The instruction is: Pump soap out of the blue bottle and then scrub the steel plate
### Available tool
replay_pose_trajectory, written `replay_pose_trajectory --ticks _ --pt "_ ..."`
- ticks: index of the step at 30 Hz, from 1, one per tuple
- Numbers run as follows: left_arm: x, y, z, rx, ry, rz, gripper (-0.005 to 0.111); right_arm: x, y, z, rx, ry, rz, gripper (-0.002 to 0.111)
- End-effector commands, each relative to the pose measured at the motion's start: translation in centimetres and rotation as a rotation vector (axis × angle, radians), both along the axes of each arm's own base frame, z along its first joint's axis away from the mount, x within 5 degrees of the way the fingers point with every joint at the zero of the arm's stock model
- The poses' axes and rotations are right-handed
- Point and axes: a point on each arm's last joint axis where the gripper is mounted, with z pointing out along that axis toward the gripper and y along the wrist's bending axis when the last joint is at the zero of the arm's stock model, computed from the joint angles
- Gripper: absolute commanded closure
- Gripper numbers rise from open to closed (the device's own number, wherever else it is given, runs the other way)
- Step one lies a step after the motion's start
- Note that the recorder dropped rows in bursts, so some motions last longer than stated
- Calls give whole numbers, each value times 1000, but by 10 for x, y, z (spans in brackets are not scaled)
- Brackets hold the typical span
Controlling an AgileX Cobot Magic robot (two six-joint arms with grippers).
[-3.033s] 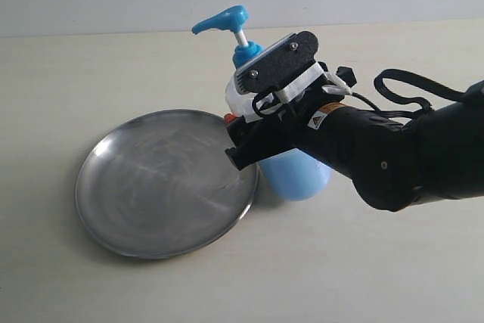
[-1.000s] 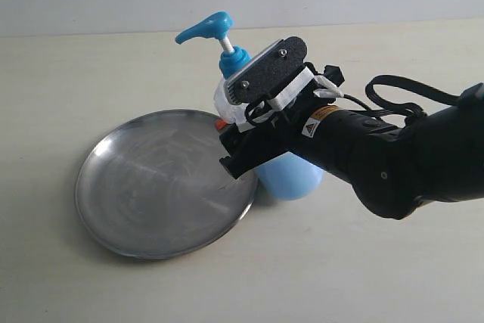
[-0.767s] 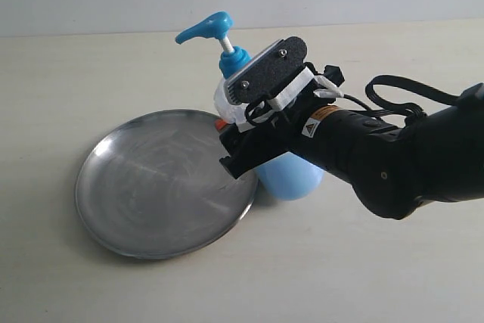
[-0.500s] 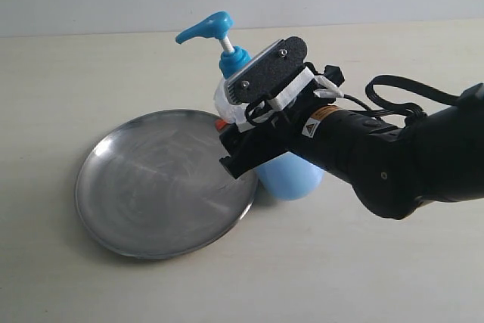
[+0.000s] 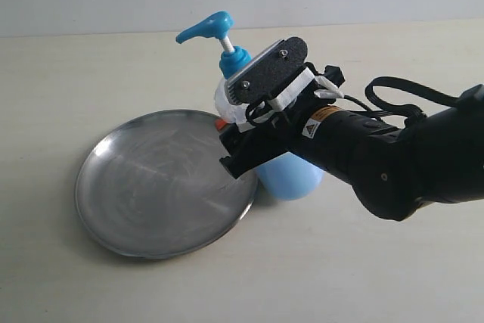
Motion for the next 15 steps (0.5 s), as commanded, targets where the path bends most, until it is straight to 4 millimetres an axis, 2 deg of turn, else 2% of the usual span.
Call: replay_pose_trajectory --ticks 1,12,15 --pt "22 -17 4 34 144 -153 107 1 1 2 7 -32 7 108" --pt "100 -43 37 -13 172 -264 107 1 1 2 7 -32 7 108" --pt "113 -47 42 -32 165 -278 107 1 1 2 7 -32 7 108"
